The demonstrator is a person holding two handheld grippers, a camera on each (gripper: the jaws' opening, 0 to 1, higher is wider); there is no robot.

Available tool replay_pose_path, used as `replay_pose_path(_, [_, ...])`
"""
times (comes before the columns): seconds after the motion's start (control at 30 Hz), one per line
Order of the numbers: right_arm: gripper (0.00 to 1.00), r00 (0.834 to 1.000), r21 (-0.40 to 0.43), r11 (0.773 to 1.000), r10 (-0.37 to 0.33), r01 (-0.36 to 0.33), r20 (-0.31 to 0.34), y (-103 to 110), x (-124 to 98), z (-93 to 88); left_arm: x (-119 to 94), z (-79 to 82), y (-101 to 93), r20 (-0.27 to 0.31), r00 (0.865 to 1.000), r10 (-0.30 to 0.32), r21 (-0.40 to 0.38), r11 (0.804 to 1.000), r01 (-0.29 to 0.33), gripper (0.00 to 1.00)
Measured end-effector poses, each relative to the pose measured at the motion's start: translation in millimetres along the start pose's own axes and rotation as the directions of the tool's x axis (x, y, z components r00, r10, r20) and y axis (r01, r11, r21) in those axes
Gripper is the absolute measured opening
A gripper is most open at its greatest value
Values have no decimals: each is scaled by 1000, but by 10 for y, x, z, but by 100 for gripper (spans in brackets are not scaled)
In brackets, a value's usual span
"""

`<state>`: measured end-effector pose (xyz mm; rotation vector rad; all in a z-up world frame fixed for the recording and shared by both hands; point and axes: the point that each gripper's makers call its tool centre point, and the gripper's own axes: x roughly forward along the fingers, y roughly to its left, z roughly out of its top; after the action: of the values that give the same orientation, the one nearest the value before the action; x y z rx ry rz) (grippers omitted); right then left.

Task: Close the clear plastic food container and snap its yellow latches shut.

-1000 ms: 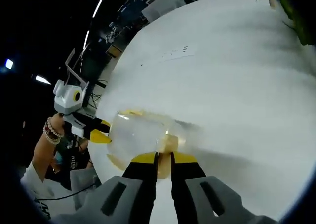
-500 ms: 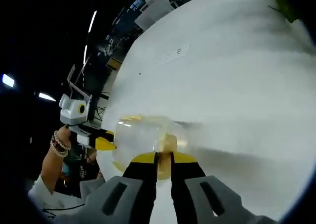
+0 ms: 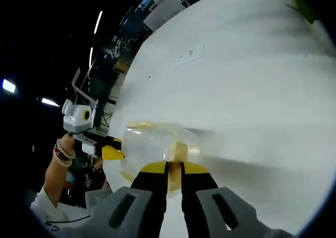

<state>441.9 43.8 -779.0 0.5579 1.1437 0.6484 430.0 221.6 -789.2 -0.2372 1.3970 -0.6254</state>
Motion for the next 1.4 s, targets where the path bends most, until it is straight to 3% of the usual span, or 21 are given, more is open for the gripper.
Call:
replay_pose_path(0.23, [5,999,30,999,-24,23,34,18,14,-17,27,19,-47,9,1000,2,14,1000,-2,24])
replay_pose_path(0.47, [6,998,50,999,-21,18,57,67,2,-154,30,67,-68,34,999,12,46,999,-14,25])
replay_pose_path(0.63, [6,998,42,999,-22,20,63,54,17,-112,40,69,-93,48,999,18,49,999,-20,25])
replay_pose_path(0.87, [6,995,-77,995,-54,60,79,121,0,-180,43,43,-118,54,998,14,57,998,-17,26])
replay_pose_path(0.93, [6,994,-123,990,-62,73,88,128,-9,-189,38,52,-131,78,997,14,74,997,-20,26])
replay_pose_path(1.03, [8,995,-126,990,-55,66,87,136,-13,-225,29,16,-144,106,994,7,76,997,-16,26])
replay_pose_path(1.07, [9,996,-175,982,-61,72,69,118,-29,-250,22,3,-141,104,995,8,78,997,-16,25])
replay_pose_path(1.17, [12,993,-188,977,-86,99,76,104,-78,-254,-69,81,-117,170,985,40,180,981,-71,20])
replay_pose_path(1.23, [5,992,-195,976,-84,100,90,112,-136,-215,-144,112,-119,197,979,59,216,971,-102,20])
replay_pose_path(1.27, [0,991,-204,973,-89,108,102,103,-176,-179,-196,181,-98,243,967,80,264,954,-145,20])
replay_pose_path(1.33, [0,989,-194,973,-106,125,105,69,-224,-147,-281,277,-41,321,939,128,338,910,-240,20])
replay_pose_path(1.4, [0,988,-199,971,-115,134,107,46,-248,-140,-341,297,-74,358,925,129,382,883,-271,20])
